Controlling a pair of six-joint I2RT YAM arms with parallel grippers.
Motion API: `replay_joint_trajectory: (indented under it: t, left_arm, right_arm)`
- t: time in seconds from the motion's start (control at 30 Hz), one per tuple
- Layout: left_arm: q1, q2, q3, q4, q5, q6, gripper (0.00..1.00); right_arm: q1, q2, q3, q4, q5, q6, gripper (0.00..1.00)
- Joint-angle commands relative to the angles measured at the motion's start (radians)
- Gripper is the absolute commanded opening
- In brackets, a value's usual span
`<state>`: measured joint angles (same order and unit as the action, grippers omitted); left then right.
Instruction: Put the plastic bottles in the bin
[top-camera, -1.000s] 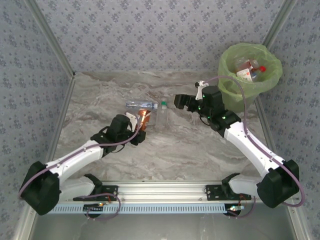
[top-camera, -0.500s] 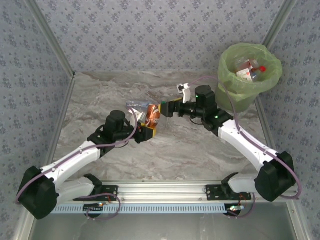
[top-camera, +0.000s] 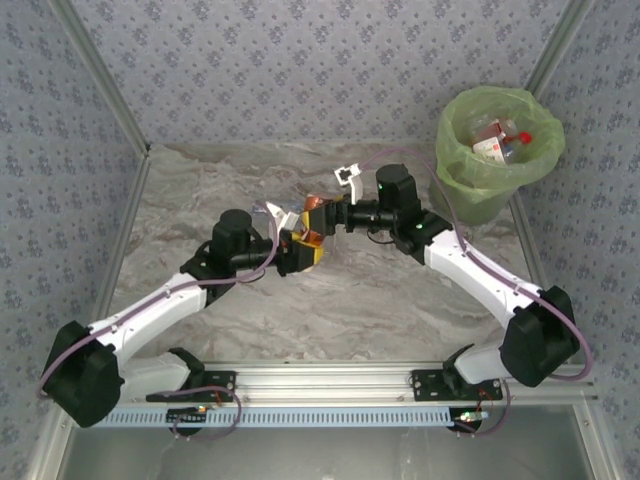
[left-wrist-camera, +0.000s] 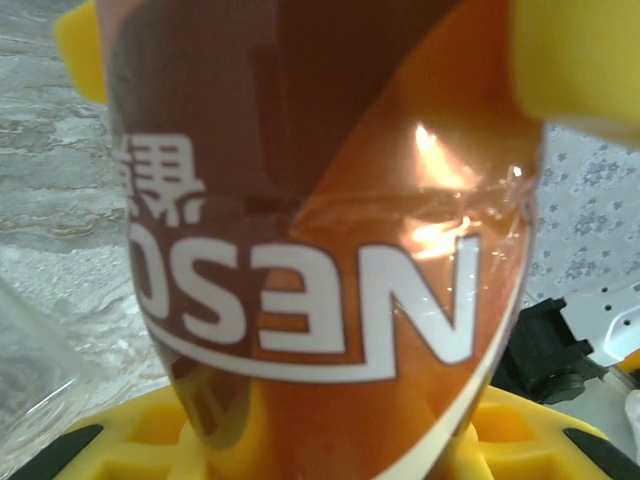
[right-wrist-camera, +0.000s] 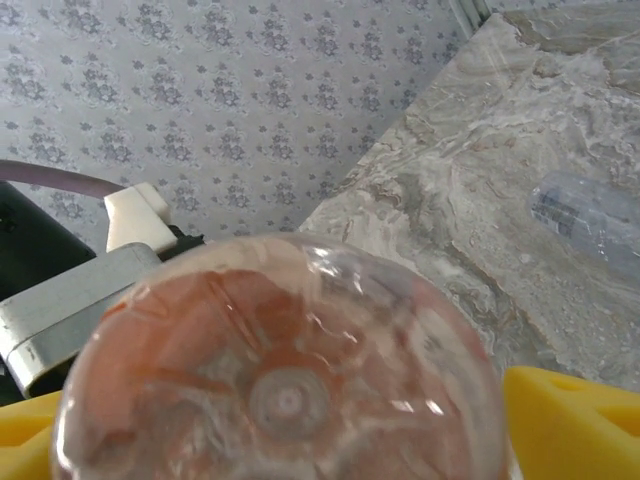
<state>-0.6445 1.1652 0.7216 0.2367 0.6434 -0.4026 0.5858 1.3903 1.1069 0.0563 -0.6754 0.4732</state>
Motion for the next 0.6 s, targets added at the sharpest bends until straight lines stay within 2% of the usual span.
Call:
replay_joint_trajectory:
  t: [0.0, 0.1, 0.2, 0.3, 0.33, 0.43, 0.5, 0.57]
  left_arm:
    - [-0.018, 0.021, 0.026, 0.064, 0.040, -0.019, 0.00]
    - [-0.023, 0.023, 0.035, 0.063, 0.040, -0.004, 0.00]
    - [-0.024, 0.020, 0.052, 0.028, 0.015, 0.028, 0.01]
    - [-0.024, 0.024, 0.065, -0.004, -0.027, 0.033, 0.61]
    - [-0.023, 0.022, 0.065, -0.007, -0.036, 0.034, 0.71]
    - [-0.023, 0.009, 0.060, -0.011, -0.064, 0.034, 0.92]
    - [-0.022, -0.008, 0.048, -0.013, -0.083, 0.039, 0.99]
    - [-0.022, -0.026, 0.040, -0.021, -0.117, 0.047, 0.99]
  right_arm:
    - [0.009, 0.008, 0.031, 0.062, -0.038, 0.038, 0.80]
    - [0.006, 0.004, 0.028, 0.056, -0.003, 0.033, 0.65]
    - [-0.005, -0.002, 0.025, 0.053, 0.022, 0.034, 0.56]
    - [-0.013, -0.010, 0.028, 0.030, 0.053, 0.027, 0.50]
    - [-0.016, -0.015, 0.028, 0.019, 0.074, 0.022, 0.49]
    - [-0.038, -0.039, 0.030, -0.032, 0.155, 0.013, 0.48]
    - [-0.070, -0.062, 0.038, -0.087, 0.220, 0.004, 0.49]
    - [-0.114, -0.083, 0.059, -0.171, 0.316, -0.002, 0.49]
